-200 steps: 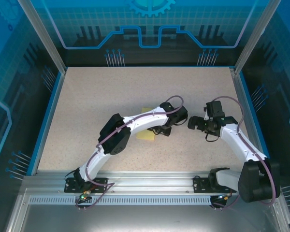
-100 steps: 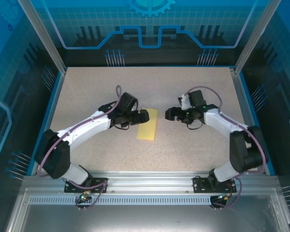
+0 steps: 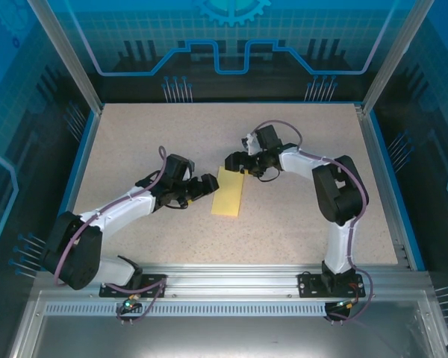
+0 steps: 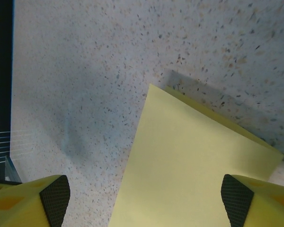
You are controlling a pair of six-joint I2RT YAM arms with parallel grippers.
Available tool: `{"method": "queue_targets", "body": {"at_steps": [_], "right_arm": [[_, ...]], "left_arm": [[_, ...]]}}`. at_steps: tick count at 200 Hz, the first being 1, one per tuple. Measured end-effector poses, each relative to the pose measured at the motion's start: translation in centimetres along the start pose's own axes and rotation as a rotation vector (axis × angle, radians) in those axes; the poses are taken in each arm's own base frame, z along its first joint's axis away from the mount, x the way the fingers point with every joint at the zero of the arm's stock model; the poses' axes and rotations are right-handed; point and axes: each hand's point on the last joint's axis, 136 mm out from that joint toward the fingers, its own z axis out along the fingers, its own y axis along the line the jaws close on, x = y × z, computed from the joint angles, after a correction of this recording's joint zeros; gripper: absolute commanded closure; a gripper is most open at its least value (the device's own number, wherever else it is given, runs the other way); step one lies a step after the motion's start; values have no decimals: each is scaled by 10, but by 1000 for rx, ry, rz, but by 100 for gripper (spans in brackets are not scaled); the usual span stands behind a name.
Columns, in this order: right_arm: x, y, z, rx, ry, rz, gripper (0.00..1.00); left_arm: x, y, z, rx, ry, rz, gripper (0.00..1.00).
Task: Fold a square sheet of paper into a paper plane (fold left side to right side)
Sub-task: Third fold the triangle at the center of the table.
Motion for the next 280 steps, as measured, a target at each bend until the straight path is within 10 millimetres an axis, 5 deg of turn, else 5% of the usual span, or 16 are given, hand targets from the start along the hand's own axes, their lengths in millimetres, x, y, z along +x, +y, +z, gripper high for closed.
{"method": "queue_targets", "body": {"at_steps": [113,169,221,280], "right_arm": [[12,-22,14,68,48,39,13],[11,-25,14,86,59,10,14],[13,-25,15,83,65,-12,14],[13,-24,14,79,68,-19,14]], "left_arm": [[0,-2,1,14,4,2,8],[8,12,24,-35,74,-17,13],[-3,-1,45,-15,113,-3,16],[1,6,71,-32,174,-25,18]]}}
